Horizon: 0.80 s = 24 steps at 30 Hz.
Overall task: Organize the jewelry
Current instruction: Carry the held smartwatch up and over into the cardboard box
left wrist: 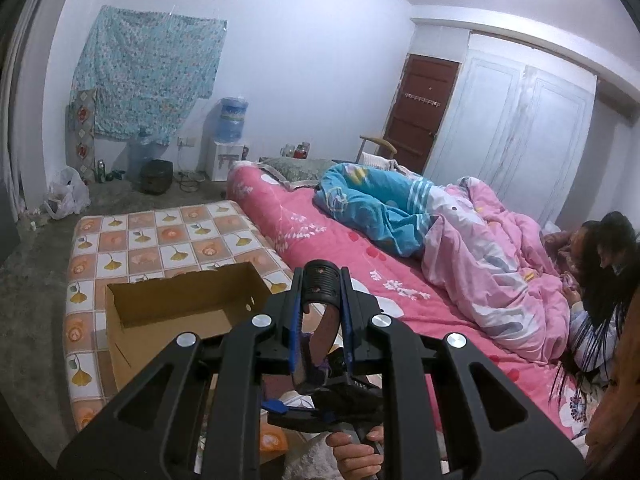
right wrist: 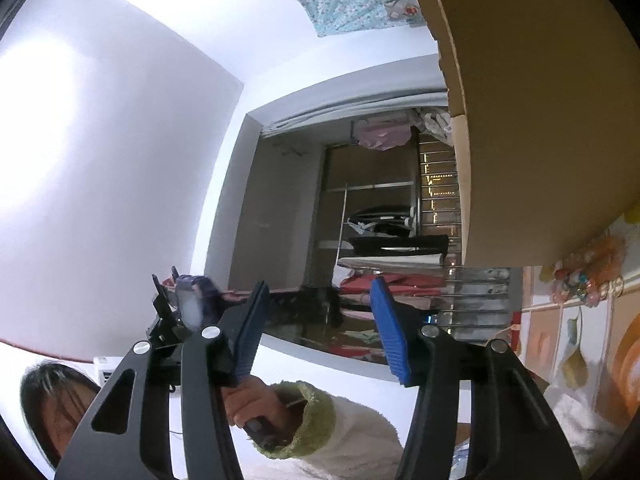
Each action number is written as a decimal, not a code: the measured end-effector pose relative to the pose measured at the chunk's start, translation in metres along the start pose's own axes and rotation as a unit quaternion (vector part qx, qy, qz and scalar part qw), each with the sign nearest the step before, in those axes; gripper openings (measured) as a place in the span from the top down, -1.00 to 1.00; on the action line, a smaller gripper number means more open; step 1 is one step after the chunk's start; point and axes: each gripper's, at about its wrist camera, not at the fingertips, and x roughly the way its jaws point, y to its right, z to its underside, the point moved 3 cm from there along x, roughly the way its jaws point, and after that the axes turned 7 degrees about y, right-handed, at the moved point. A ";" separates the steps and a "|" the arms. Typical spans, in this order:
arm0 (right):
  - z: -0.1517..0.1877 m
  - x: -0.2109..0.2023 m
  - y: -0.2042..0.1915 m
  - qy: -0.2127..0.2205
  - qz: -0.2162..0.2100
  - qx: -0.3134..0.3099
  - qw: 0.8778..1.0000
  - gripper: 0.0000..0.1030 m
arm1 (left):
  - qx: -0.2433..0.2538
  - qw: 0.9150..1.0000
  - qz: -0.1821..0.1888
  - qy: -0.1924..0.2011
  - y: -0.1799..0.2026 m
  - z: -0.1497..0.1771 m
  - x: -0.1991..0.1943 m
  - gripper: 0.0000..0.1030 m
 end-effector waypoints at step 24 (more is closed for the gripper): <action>-0.046 0.012 -0.109 0.024 0.288 -0.292 0.912 0.88 | 0.017 0.990 -0.131 -0.040 -0.077 0.027 0.041 0.69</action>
